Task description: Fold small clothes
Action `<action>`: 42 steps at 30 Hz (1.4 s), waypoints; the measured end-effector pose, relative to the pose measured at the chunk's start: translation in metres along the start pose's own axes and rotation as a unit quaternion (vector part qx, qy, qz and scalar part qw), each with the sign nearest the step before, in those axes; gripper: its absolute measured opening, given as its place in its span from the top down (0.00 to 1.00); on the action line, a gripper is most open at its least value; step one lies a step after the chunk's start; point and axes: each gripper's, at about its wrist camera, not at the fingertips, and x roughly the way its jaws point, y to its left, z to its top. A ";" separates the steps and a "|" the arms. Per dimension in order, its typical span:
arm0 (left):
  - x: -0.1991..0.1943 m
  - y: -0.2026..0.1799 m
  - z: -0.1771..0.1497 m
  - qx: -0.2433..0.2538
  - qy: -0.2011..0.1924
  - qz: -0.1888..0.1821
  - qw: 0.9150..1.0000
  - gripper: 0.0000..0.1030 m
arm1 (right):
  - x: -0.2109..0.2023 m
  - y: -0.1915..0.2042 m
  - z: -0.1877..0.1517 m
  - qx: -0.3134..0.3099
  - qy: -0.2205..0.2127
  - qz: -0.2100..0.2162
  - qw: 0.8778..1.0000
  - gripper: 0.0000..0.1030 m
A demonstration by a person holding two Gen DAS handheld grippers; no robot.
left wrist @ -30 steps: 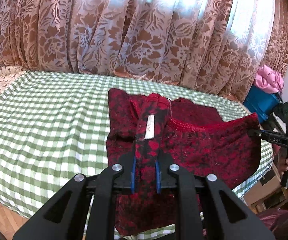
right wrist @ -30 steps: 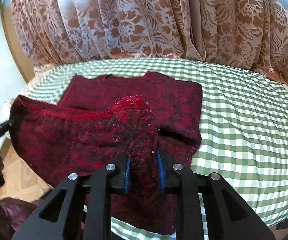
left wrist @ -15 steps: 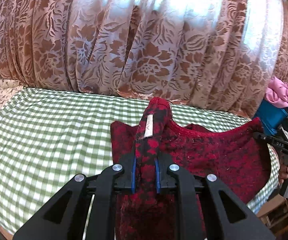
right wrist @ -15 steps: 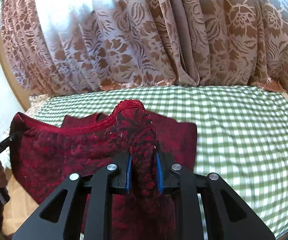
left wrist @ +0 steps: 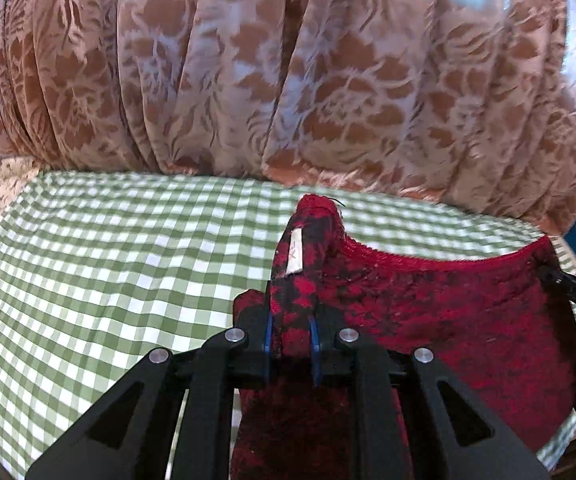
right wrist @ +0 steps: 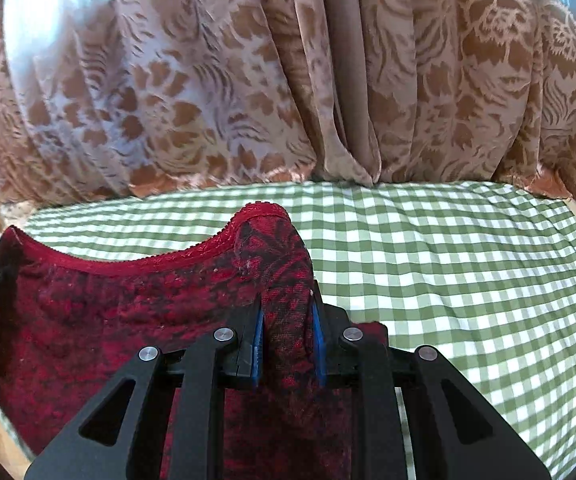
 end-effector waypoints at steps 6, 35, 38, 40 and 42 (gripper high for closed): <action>0.047 0.007 -0.009 -0.002 0.046 0.021 0.999 0.84 | 0.055 -0.013 -0.012 0.016 0.056 -0.030 0.998 0.82; -0.080 0.058 -0.150 -0.116 0.065 -0.132 0.982 0.47 | -0.072 -0.061 -0.156 0.098 0.110 0.130 0.980 0.50; -0.075 0.056 -0.151 -0.119 0.075 -0.143 0.980 0.76 | -0.068 -0.051 -0.156 0.074 0.110 0.107 0.985 0.68; -0.074 0.056 -0.149 -0.114 0.078 -0.139 0.981 0.86 | -0.071 -0.047 -0.153 0.060 0.107 0.096 0.988 0.78; -0.079 0.058 -0.148 -0.107 0.081 -0.143 0.981 0.88 | -0.081 -0.047 -0.150 0.047 0.101 0.094 0.989 0.88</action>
